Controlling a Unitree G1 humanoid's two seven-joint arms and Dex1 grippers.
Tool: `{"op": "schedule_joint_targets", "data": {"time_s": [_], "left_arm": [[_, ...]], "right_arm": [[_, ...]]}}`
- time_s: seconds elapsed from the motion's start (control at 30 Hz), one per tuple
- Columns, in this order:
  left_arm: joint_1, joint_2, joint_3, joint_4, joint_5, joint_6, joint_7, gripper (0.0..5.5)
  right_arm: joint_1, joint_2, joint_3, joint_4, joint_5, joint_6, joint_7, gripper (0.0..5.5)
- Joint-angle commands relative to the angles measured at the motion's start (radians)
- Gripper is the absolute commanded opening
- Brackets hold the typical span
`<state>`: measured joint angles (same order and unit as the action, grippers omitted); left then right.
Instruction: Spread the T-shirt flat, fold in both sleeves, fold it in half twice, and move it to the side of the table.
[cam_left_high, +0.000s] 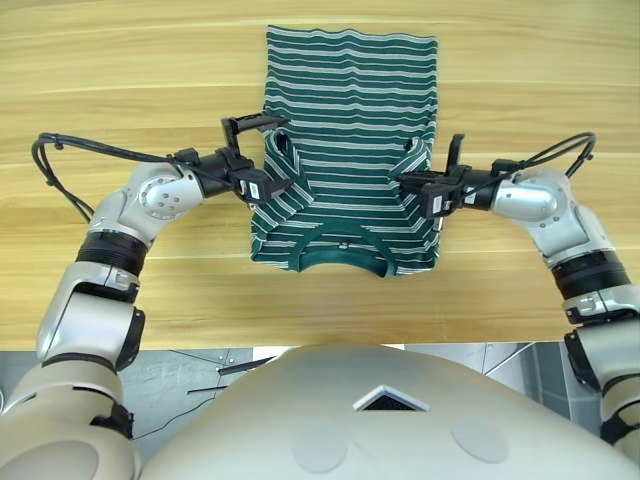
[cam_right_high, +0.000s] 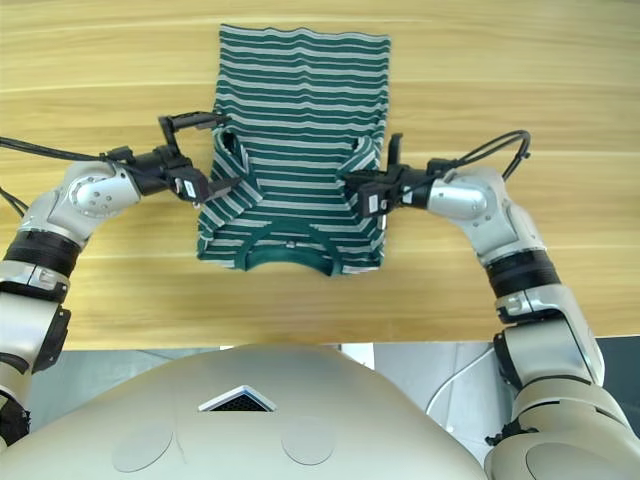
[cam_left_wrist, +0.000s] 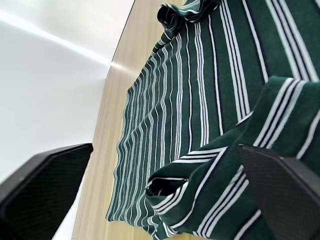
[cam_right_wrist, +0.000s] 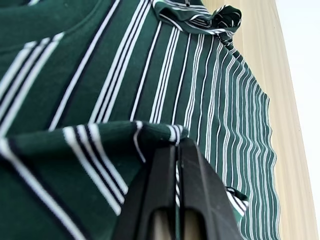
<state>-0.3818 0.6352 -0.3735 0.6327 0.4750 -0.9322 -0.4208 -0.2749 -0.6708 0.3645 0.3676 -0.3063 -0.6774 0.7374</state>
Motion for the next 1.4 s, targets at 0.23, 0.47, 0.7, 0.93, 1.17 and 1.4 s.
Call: {"op": "schedule_joint_targets", "data": {"time_s": [0.23,0.47,0.7,0.93,1.17,1.4], "left_arm": [[0.002,0.003,-0.005,-0.007,-0.003,0.002,-0.003,5.40],[-0.005,0.002,-0.005,-0.006,-0.004,0.003,-0.005,5.40],[-0.008,-0.001,-0.006,-0.005,-0.006,0.004,-0.007,5.40],[-0.009,-0.002,-0.006,-0.004,-0.007,0.004,-0.007,5.40],[0.000,0.008,0.011,-0.016,-0.067,-0.008,-0.029,5.40],[0.088,0.218,0.084,-0.083,-0.385,-0.003,-0.266,5.40]], "right_arm": [[0.007,-0.002,0.004,-0.024,-0.009,0.054,0.016,0.02],[0.001,0.012,-0.003,-0.022,0.006,0.078,0.017,0.75],[-0.018,0.032,-0.017,-0.015,0.019,0.097,0.000,1.93],[-0.016,0.037,-0.040,-0.051,0.089,0.089,0.018,3.09],[0.022,-0.064,-0.261,-0.197,0.400,0.097,0.065,4.25],[0.187,-0.223,-0.368,-0.138,0.352,0.036,0.099,5.37]]}}
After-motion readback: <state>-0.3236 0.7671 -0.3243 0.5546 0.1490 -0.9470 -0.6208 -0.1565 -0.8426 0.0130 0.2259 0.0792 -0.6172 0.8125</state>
